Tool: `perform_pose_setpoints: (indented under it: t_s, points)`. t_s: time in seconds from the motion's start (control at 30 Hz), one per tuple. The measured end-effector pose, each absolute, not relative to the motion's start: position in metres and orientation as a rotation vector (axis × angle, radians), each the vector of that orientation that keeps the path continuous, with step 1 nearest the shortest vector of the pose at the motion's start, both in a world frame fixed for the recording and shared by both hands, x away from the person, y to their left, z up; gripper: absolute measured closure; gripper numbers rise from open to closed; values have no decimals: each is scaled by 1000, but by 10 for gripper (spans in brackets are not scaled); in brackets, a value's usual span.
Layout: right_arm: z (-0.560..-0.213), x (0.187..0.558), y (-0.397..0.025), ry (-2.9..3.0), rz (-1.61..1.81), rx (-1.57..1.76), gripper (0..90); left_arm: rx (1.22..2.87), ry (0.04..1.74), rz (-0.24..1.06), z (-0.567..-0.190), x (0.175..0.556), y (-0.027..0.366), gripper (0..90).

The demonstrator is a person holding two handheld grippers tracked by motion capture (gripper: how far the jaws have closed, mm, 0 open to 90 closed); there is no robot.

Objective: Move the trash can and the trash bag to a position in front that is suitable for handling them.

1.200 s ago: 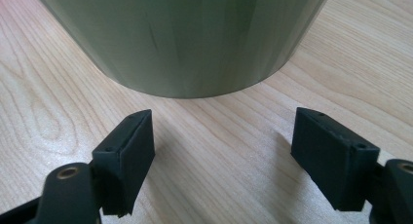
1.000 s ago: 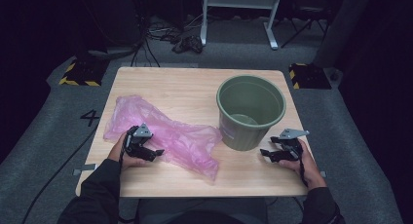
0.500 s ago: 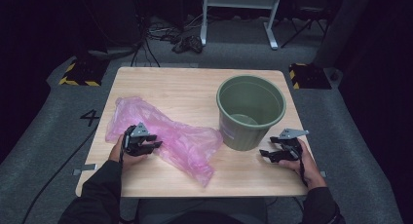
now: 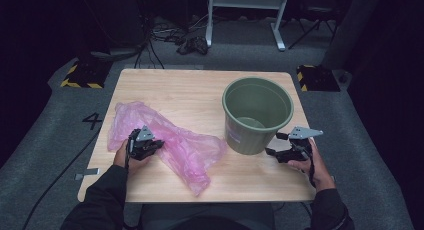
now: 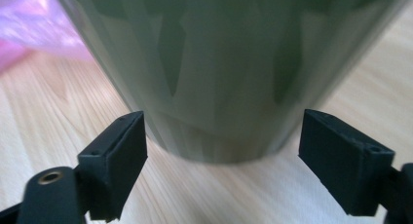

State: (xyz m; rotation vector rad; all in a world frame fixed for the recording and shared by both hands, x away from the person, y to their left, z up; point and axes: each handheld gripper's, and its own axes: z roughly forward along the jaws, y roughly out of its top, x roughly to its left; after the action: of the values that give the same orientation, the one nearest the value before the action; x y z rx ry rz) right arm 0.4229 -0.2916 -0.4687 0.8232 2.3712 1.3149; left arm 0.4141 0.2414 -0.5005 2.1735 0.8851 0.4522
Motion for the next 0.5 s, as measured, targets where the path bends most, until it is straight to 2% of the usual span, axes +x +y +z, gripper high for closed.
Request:
perform_pose_setpoints:
  t_s: [0.23, 0.5]
  points:
    - [-459, 431, -288, 2362, 1345, 806, 147, 2142, 898, 482, -495, 410, 246, 884]
    - [-459, 443, -263, 2376, 1322, 765, 151, 2074, 909, 516, -484, 402, 254, 887]
